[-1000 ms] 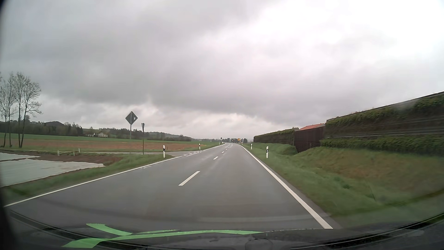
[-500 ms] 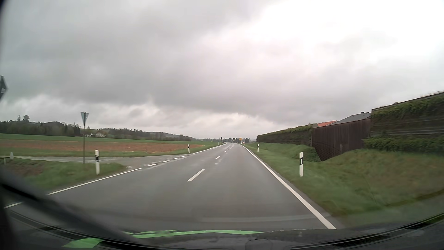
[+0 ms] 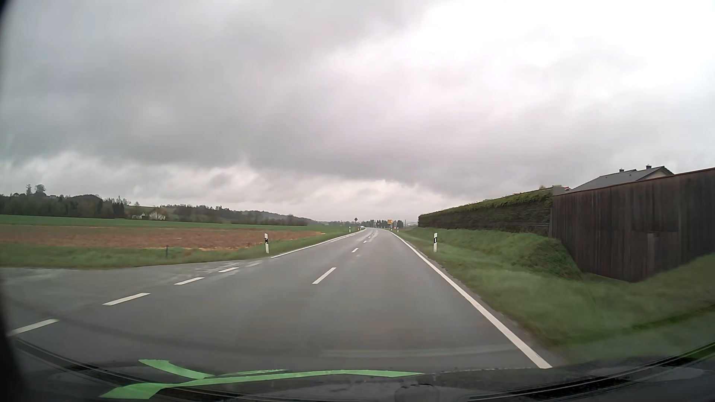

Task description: Follow the waypoints while adhering to traffic rules and regulations

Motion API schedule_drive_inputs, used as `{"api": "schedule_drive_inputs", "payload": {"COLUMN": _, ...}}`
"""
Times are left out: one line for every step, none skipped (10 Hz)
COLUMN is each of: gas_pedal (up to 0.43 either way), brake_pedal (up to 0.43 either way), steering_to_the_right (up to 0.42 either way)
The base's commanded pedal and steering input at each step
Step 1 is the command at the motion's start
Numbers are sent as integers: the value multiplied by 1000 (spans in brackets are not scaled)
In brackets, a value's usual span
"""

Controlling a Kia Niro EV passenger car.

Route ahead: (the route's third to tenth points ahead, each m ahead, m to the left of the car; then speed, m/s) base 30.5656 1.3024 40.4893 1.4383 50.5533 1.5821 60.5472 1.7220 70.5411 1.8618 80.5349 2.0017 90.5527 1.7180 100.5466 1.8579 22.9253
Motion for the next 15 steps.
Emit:
{"api": "schedule_drive_inputs", "payload": {"gas_pedal": 169, "brake_pedal": 0, "steering_to_the_right": -1}}
{"api": "schedule_drive_inputs", "payload": {"gas_pedal": 169, "brake_pedal": 0, "steering_to_the_right": 0}}
{"api": "schedule_drive_inputs", "payload": {"gas_pedal": 157, "brake_pedal": 0, "steering_to_the_right": 1}}
{"api": "schedule_drive_inputs", "payload": {"gas_pedal": 157, "brake_pedal": 0, "steering_to_the_right": 1}}
{"api": "schedule_drive_inputs", "payload": {"gas_pedal": 157, "brake_pedal": 0, "steering_to_the_right": 1}}
{"api": "schedule_drive_inputs", "payload": {"gas_pedal": 157, "brake_pedal": 0, "steering_to_the_right": 1}}
{"api": "schedule_drive_inputs", "payload": {"gas_pedal": 157, "brake_pedal": 0, "steering_to_the_right": 1}}
{"api": "schedule_drive_inputs", "payload": {"gas_pedal": 169, "brake_pedal": 0, "steering_to_the_right": 1}}
{"api": "schedule_drive_inputs", "payload": {"gas_pedal": 169, "brake_pedal": 0, "steering_to_the_right": 1}}
{"api": "schedule_drive_inputs", "payload": {"gas_pedal": 157, "brake_pedal": 0, "steering_to_the_right": 2}}
{"api": "schedule_drive_inputs", "payload": {"gas_pedal": 157, "brake_pedal": 0, "steering_to_the_right": 2}}
{"api": "schedule_drive_inputs", "payload": {"gas_pedal": 157, "brake_pedal": 0, "steering_to_the_right": 2}}
{"api": "schedule_drive_inputs", "payload": {"gas_pedal": 157, "brake_pedal": 0, "steering_to_the_right": 2}}
{"api": "schedule_drive_inputs", "payload": {"gas_pedal": 169, "brake_pedal": 0, "steering_to_the_right": 2}}
{"api": "schedule_drive_inputs", "payload": {"gas_pedal": 169, "brake_pedal": 0, "steering_to_the_right": 2}}
